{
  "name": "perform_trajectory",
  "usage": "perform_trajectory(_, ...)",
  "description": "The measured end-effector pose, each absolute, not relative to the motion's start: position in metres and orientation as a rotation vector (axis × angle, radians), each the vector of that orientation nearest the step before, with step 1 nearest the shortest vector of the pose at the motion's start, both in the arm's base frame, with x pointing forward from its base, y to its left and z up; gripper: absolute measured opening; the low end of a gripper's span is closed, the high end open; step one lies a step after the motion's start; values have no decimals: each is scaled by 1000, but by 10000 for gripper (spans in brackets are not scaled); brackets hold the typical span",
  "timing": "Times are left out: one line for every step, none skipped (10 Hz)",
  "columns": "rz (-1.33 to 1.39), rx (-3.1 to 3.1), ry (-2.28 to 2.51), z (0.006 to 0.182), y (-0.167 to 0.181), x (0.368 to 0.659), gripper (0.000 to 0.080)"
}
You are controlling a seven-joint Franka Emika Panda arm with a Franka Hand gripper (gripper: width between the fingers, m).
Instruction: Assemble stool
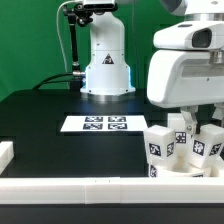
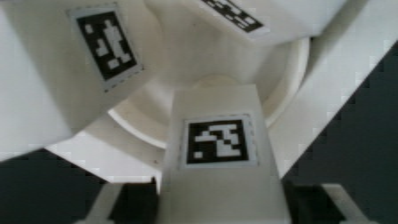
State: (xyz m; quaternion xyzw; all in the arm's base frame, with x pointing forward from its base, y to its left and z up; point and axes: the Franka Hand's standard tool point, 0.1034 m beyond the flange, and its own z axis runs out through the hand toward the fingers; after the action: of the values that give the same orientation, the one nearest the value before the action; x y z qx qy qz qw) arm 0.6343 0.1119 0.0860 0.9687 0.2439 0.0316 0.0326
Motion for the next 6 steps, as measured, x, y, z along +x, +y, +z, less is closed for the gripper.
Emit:
perform_trajectory(99, 2998, 692, 86, 112, 634, 338)
perform_trajectory(103, 3027, 564, 86, 112, 634, 338)
perform_trajectory(106, 3045, 468, 86, 112, 634, 338)
perform_trajectory(108, 3057, 400, 86, 111, 634, 338)
perform_trajectory(121, 3077, 243, 85, 112, 635, 338)
perform_trajectory(161, 3090, 59, 85, 112, 636, 338)
